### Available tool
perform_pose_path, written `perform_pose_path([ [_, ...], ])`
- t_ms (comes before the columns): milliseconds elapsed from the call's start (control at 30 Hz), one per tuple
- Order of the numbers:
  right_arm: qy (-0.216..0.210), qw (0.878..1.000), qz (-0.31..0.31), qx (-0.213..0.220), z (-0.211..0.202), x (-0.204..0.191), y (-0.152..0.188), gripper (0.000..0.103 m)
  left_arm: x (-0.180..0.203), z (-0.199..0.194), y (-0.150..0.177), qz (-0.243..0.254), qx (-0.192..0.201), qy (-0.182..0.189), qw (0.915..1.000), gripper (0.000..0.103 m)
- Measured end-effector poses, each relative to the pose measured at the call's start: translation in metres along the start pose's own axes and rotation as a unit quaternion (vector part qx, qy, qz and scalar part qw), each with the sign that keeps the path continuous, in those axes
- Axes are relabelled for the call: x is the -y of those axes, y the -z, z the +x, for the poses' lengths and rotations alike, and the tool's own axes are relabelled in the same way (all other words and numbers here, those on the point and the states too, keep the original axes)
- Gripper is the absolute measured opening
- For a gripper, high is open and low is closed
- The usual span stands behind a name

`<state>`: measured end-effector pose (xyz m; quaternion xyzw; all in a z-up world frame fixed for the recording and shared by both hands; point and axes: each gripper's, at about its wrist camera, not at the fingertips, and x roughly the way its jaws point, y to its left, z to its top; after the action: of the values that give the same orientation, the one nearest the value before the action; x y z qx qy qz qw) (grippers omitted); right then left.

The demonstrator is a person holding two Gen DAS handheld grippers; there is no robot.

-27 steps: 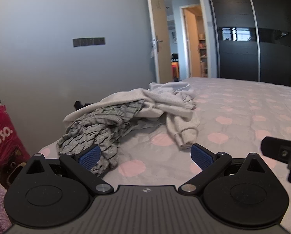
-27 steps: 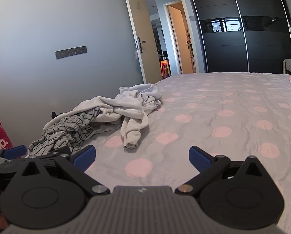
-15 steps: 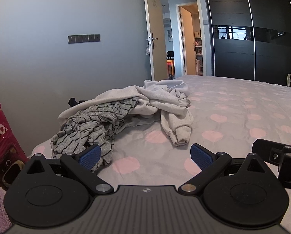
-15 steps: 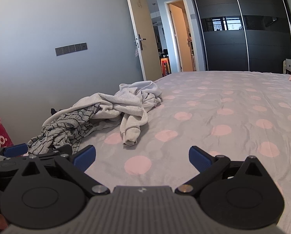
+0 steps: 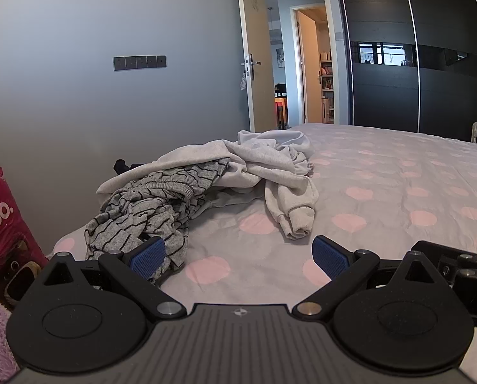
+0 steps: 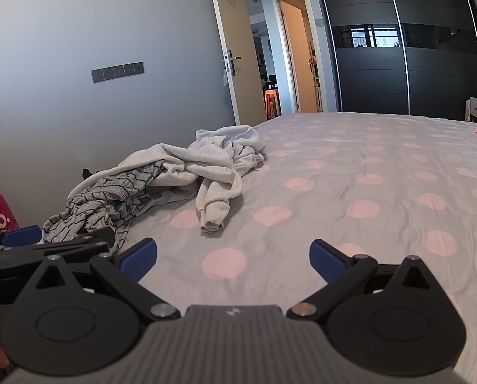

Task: Fold clothes

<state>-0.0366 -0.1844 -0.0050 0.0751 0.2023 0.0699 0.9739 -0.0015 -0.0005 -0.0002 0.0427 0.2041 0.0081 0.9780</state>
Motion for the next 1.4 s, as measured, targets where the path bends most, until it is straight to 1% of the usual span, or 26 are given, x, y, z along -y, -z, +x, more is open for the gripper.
perform_pose_path([
  [1400,0.011,1.000,-0.019,-0.007,0.0068,-0.0025,0.0055,0.102,-0.0009,0.0012,-0.0007,0.000,-0.007,-0.017,0.9998,0.100],
])
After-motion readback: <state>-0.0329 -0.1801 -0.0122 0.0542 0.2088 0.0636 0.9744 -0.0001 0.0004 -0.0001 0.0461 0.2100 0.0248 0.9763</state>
